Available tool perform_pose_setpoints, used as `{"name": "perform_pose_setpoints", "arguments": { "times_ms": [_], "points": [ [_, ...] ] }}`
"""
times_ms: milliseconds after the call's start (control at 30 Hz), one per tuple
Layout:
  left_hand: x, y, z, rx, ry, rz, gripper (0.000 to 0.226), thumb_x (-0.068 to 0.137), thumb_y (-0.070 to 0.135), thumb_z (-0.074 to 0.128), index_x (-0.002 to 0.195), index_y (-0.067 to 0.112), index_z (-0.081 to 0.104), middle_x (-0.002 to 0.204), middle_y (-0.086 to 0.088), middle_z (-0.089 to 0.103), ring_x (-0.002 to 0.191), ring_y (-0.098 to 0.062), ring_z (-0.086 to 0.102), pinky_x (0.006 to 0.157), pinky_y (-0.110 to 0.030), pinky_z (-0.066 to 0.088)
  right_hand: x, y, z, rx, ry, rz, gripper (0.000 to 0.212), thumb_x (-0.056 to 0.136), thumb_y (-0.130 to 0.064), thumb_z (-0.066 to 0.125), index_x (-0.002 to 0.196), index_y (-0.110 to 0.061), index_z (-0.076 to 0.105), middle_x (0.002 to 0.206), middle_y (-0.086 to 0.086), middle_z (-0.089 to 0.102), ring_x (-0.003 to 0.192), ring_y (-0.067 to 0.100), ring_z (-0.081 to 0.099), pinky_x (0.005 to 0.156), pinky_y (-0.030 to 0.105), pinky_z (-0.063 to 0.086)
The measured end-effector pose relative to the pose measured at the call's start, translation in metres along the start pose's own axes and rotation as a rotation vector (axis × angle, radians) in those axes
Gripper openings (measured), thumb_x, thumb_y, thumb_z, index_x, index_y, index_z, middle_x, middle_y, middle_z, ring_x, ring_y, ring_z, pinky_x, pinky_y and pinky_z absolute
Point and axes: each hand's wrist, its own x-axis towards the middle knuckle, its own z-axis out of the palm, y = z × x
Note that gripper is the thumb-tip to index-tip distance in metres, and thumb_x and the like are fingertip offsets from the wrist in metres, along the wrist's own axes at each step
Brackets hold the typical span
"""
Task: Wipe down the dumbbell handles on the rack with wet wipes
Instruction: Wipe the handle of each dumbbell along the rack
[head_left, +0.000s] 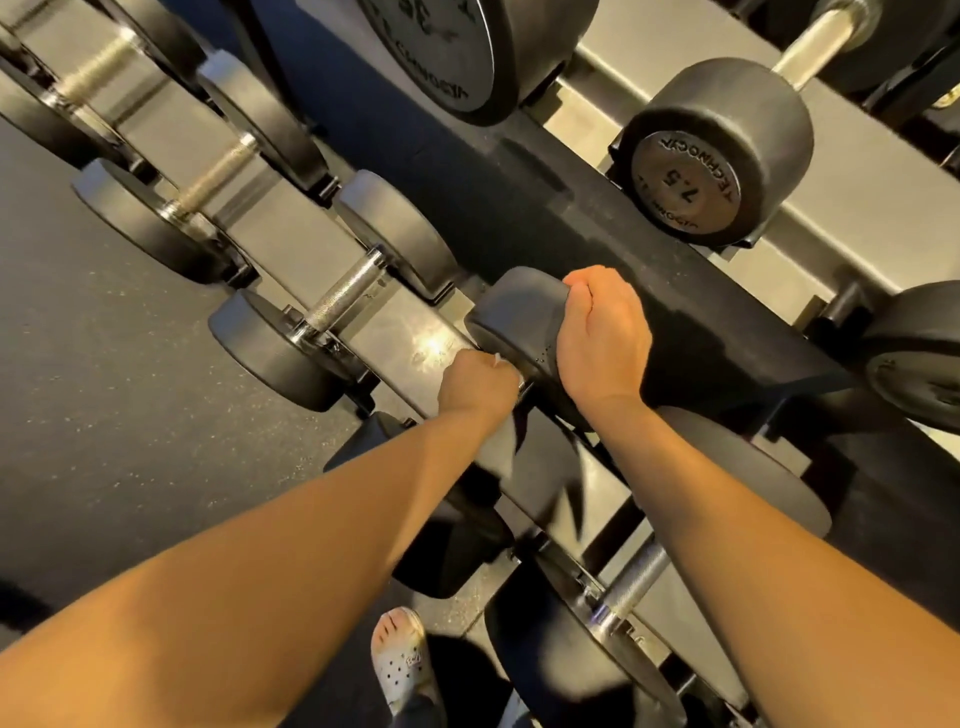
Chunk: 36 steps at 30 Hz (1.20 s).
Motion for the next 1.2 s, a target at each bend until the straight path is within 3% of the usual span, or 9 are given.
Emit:
{"name": "perform_pose_setpoints", "arguments": {
  "times_ms": [133,233,300,467,567,667,833,933,1200],
  "points": [
    [0.028,0.006,-0.003,-0.246,-0.372,-0.288,0.038,0.106,0.015,0.039,0.118,-0.008,0.067,0.096,-0.022,0.073,0.081,-0.033,0.072,0.077,-0.041,0.063,0.001,-0.006,-0.003,-0.079,-0.037,0.014,0.027,0.104,-0.016,0.037,0.105,-0.017,0.064,0.101,-0.002,0.061,0.093,0.014,0.056,0.077,0.033,0.047],
    [0.033,0.002,-0.006,-0.25,-0.594,-0.407,0.051,0.109,0.028,0.029,0.115,-0.001,0.07,0.104,-0.018,0.077,0.097,-0.032,0.076,0.088,-0.039,0.061,0.002,-0.008,-0.005,-0.121,-0.045,0.028,0.025,0.104,-0.013,0.039,0.109,-0.016,0.064,0.104,-0.001,0.061,0.096,0.014,0.055,0.076,0.03,0.04],
    [0.03,-0.002,-0.005,-0.292,-0.553,-0.372,0.046,0.108,0.025,0.033,0.111,-0.003,0.07,0.1,-0.018,0.077,0.089,-0.029,0.077,0.077,-0.033,0.062,0.002,-0.008,-0.004,-0.133,-0.043,0.03,0.025,0.105,-0.013,0.04,0.111,-0.014,0.065,0.106,0.0,0.061,0.097,0.015,0.056,0.076,0.029,0.038],
    [0.006,-0.023,-0.008,0.102,-0.074,0.262,0.034,0.103,0.022,0.056,0.079,0.004,0.072,0.074,-0.007,0.067,0.071,-0.022,0.061,0.071,-0.036,0.049,0.0,-0.008,-0.004,-0.121,-0.031,0.053,0.026,0.107,-0.018,0.04,0.113,-0.017,0.065,0.107,-0.001,0.061,0.096,0.009,0.053,0.075,0.024,0.036],
    [-0.018,-0.029,0.001,0.537,0.081,0.67,0.022,0.098,0.015,0.058,0.088,0.009,0.076,0.087,-0.006,0.071,0.08,-0.022,0.064,0.075,-0.032,0.046,0.001,-0.011,-0.005,-0.141,-0.037,0.08,0.024,0.107,-0.022,0.04,0.114,-0.019,0.064,0.109,-0.002,0.061,0.094,0.004,0.047,0.075,0.023,0.035],
    [-0.029,-0.032,0.021,0.694,0.174,0.782,0.009,0.078,0.0,0.07,0.085,0.005,0.072,0.084,-0.011,0.069,0.08,-0.031,0.065,0.081,-0.036,0.052,0.001,-0.011,-0.006,-0.155,-0.053,0.081,0.025,0.107,-0.021,0.04,0.117,-0.019,0.062,0.111,-0.003,0.06,0.094,0.002,0.042,0.074,0.023,0.034],
    [-0.024,-0.027,0.03,0.623,0.181,0.511,0.017,0.098,0.007,0.051,0.108,0.003,0.064,0.098,-0.016,0.067,0.091,-0.033,0.062,0.076,-0.036,0.04,0.0,-0.01,-0.005,-0.162,-0.055,0.065,0.024,0.107,-0.022,0.04,0.116,-0.02,0.062,0.108,-0.004,0.06,0.092,0.003,0.044,0.071,0.022,0.033],
    [-0.023,-0.017,0.023,0.354,0.115,0.357,0.023,0.103,0.015,0.045,0.089,0.009,0.062,0.087,-0.009,0.062,0.076,-0.023,0.056,0.071,-0.031,0.035,0.001,-0.009,-0.005,-0.166,-0.054,0.058,0.023,0.106,-0.021,0.04,0.114,-0.02,0.061,0.103,-0.005,0.058,0.091,0.005,0.046,0.064,0.02,0.029],
    [0.029,-0.007,-0.002,-0.287,-0.539,-0.351,0.044,0.107,0.023,0.034,0.112,-0.007,0.066,0.111,-0.026,0.073,0.101,-0.037,0.071,0.091,-0.044,0.056,0.0,-0.006,-0.002,-0.149,-0.043,0.034,0.019,0.104,-0.023,0.041,0.107,-0.022,0.059,0.098,-0.007,0.055,0.089,0.007,0.047,0.068,0.026,0.036]
  ]
}}
